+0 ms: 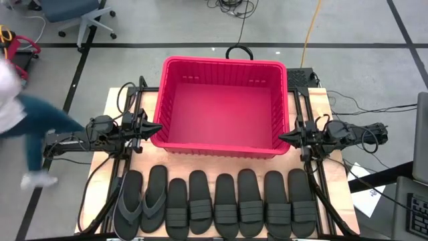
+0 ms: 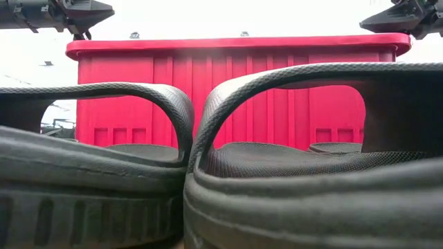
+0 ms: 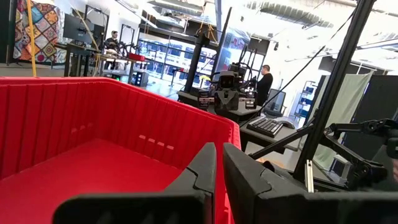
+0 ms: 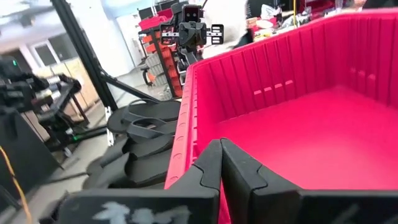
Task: Pick and place slides into bin
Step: Put the black slide into the red bin
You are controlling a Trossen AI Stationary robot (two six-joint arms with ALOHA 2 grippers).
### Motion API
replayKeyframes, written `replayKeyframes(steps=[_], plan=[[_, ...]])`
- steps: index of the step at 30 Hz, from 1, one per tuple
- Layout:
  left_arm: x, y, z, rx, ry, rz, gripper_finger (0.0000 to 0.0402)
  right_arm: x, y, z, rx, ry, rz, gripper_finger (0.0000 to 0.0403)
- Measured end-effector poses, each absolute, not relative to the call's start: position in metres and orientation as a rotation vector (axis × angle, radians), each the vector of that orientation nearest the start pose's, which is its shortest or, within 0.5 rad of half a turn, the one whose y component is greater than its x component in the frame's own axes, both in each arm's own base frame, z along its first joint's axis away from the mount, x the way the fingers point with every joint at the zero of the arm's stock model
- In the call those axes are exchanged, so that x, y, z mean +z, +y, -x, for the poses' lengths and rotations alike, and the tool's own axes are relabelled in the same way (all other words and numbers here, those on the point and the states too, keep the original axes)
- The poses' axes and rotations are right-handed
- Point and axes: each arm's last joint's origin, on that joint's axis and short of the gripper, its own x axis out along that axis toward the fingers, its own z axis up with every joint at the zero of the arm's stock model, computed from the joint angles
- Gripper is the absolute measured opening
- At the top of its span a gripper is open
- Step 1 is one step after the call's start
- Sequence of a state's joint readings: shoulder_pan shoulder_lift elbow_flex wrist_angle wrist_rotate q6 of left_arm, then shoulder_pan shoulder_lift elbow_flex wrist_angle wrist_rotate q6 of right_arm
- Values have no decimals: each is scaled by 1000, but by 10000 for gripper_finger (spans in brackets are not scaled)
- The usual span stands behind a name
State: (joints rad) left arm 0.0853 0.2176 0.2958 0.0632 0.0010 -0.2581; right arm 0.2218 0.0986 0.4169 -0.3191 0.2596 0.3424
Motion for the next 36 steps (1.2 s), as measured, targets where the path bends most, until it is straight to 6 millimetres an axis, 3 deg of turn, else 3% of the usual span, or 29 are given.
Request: replayKeyframes(steps=[15, 20, 25, 29, 33, 36], plan=[[254, 8, -97, 65, -158, 251, 26, 263, 7, -69, -65, -5, -437, 0], [256, 8, -97, 64, -178, 250, 26, 275, 9, -74, -27, -108, -456, 0], [263, 9, -97, 60, -255, 278, 26, 304, 10, -72, 53, -207, -375, 0], [274, 8, -94, 31, -371, 339, 26, 347, 11, -65, 118, -178, -318, 0], [279, 8, -92, 5, -425, 357, 26, 392, 15, -70, 200, -15, -273, 0], [280, 8, -92, -6, -440, 358, 26, 420, 21, -79, 283, 223, -293, 1]])
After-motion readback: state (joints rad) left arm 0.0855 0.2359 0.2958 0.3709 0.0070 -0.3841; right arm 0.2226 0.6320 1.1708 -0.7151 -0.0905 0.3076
